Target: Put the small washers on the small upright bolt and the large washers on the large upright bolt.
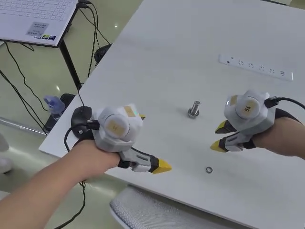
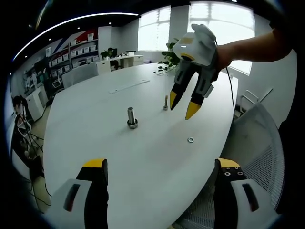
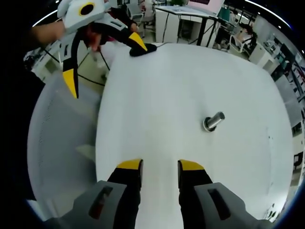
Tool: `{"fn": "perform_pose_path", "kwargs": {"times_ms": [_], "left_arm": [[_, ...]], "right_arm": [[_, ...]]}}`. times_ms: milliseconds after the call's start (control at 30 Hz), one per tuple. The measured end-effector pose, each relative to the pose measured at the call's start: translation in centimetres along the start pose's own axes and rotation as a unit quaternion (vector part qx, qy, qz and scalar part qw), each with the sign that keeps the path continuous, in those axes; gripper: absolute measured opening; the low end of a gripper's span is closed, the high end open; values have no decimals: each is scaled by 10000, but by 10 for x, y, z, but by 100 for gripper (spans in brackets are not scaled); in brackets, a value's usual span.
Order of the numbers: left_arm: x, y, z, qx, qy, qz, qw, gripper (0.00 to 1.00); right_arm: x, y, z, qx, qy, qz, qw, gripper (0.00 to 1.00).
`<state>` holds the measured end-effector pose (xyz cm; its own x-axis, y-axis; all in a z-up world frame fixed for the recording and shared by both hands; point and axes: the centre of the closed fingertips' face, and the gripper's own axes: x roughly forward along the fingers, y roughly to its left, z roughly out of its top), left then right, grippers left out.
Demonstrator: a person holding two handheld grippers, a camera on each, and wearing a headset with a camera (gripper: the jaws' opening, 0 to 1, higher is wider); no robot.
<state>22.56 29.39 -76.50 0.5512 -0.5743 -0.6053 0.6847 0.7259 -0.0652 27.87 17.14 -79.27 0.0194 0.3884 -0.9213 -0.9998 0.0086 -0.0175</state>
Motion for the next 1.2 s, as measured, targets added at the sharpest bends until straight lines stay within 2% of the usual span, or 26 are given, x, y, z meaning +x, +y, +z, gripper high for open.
{"fn": "perform_pose_path", "kwargs": {"times_ms": [367,700,900,1200], "left_arm": [[2,-4,-2,31,7,-14,10000,92],[2,-9,-3,52,60,-50,10000,90],[1,-9,-2,111,66,-82,9999,89],[-1,-8,-5,112,95,-110,9998,88]], "right_arm": [[20,29,-24,39,180,105,9998,31],[50,33,-49,167,304,-52,9994,30],[58,33,-54,291,271,-207,9990,30],[68,41,-60,358,395,-189,9984,28]]}}
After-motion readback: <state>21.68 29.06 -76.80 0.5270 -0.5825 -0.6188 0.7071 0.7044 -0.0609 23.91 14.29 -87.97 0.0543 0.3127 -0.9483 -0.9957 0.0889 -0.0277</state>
